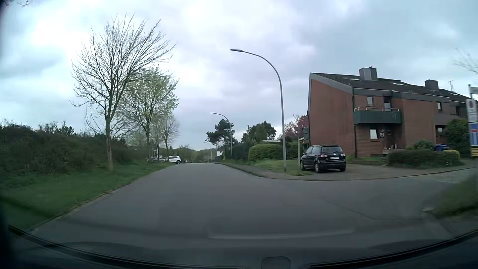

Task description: Follow the waypoints while adhering to traffic rules and regulations

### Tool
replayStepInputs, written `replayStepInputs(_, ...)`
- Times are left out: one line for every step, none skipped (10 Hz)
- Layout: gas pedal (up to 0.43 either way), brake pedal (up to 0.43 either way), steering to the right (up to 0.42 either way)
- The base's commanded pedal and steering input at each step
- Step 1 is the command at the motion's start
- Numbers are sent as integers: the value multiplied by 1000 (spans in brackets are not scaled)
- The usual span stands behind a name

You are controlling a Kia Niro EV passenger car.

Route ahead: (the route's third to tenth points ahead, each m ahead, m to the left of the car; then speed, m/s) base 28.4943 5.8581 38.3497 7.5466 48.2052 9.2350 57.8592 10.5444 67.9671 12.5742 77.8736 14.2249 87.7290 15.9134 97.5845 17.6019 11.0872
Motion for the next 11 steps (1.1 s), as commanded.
replayStepInputs(240, 6, -87)
replayStepInputs(240, 0, -80)
replayStepInputs(240, 0, -74)
replayStepInputs(240, 0, -67)
replayStepInputs(240, 0, -61)
replayStepInputs(240, 0, -54)
replayStepInputs(240, 0, -49)
replayStepInputs(240, 0, -44)
replayStepInputs(240, 0, -40)
replayStepInputs(240, 0, -37)
replayStepInputs(240, 0, -31)
